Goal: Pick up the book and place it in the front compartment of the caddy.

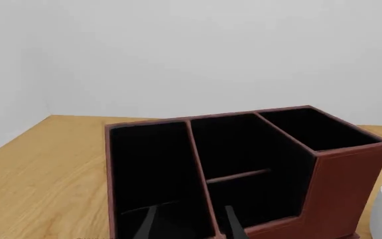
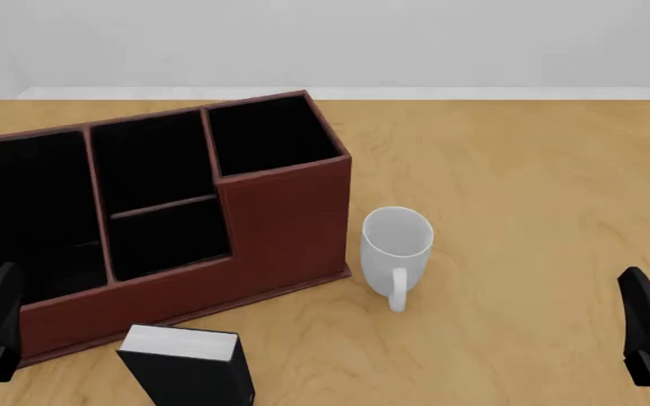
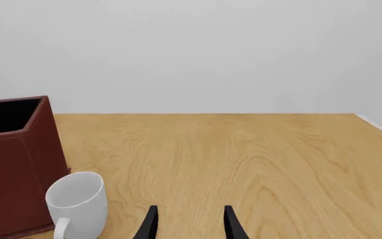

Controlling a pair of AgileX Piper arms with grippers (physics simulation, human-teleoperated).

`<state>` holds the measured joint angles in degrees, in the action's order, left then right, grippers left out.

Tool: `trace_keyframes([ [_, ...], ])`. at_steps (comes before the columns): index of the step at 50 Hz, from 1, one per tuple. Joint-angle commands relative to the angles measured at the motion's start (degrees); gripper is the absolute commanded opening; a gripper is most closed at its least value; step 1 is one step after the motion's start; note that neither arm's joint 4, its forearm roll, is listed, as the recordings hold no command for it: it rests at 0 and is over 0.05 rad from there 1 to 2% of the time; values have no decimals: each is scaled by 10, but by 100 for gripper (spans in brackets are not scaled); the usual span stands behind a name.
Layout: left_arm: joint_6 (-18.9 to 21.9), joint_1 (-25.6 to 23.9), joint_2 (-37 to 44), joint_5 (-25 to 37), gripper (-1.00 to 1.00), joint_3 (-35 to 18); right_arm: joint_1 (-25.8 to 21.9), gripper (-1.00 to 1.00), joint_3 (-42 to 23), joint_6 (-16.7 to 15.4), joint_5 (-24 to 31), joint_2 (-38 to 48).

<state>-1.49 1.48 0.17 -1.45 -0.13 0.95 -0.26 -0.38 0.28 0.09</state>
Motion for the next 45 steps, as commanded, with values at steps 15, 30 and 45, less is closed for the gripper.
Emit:
trace_keyframes([
  [15, 0, -8, 1, 21, 100, -10, -15, 100, -4, 5, -1, 0],
  [30, -37, -104, 96, 87, 100, -196, -18, 100, -7, 8, -3, -1],
  [45, 105, -378, 214, 298, 100, -424, -30, 100, -4, 10, -6, 0],
])
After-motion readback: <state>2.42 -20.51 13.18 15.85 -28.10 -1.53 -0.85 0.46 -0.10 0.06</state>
